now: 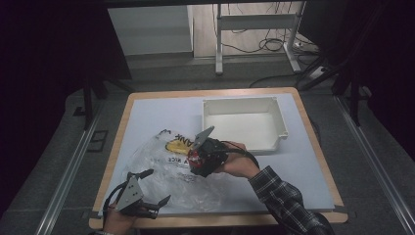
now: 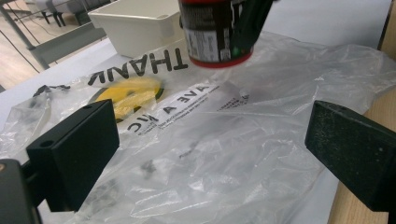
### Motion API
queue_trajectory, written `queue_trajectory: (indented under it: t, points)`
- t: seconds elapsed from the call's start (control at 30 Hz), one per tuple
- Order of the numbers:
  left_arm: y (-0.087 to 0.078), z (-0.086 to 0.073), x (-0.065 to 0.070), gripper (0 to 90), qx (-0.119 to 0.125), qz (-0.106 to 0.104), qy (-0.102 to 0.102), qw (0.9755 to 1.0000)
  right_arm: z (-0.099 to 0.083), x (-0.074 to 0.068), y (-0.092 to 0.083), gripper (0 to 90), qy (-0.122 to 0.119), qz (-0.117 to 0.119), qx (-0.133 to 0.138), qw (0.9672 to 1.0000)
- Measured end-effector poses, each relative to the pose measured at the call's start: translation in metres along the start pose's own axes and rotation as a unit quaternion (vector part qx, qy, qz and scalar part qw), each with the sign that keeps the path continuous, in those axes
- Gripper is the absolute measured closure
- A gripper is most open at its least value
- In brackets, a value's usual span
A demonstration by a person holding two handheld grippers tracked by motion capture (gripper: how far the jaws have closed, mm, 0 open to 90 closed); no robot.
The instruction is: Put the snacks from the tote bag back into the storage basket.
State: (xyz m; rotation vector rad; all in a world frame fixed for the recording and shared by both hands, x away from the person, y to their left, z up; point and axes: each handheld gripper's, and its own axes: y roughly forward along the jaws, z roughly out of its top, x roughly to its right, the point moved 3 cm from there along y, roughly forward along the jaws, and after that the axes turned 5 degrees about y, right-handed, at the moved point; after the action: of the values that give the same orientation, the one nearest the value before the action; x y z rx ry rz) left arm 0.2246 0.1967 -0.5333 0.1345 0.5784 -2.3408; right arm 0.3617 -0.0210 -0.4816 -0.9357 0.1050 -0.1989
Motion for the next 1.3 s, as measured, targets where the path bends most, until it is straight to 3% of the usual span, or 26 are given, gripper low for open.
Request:
queue_trajectory:
  t: [0.33, 0.47, 0.9, 1.3]
  points:
    - [0.004, 0.000, 0.006, 2.9, -0.014, -0.016, 0.020, 0.9996, -0.001, 0.011, -0.018, 25.5, 0.015, -0.013, 0.014, 0.9997]
    - [0.002, 0.000, 0.004, 2.9, -0.004, -0.014, 0.008, 0.9999, -0.004, 0.015, -0.020, 25.5, 0.018, -0.016, 0.018, 0.9996]
    - [-0.001, 0.001, 0.000, 2.9, 0.007, -0.012, -0.005, 0.9999, -0.012, 0.032, -0.029, 25.5, 0.027, -0.032, 0.028, 0.9987]
    - [-0.003, 0.001, -0.002, 2.9, 0.015, -0.012, -0.018, 0.9996, -0.015, 0.037, -0.042, 25.5, 0.033, -0.040, 0.029, 0.9982]
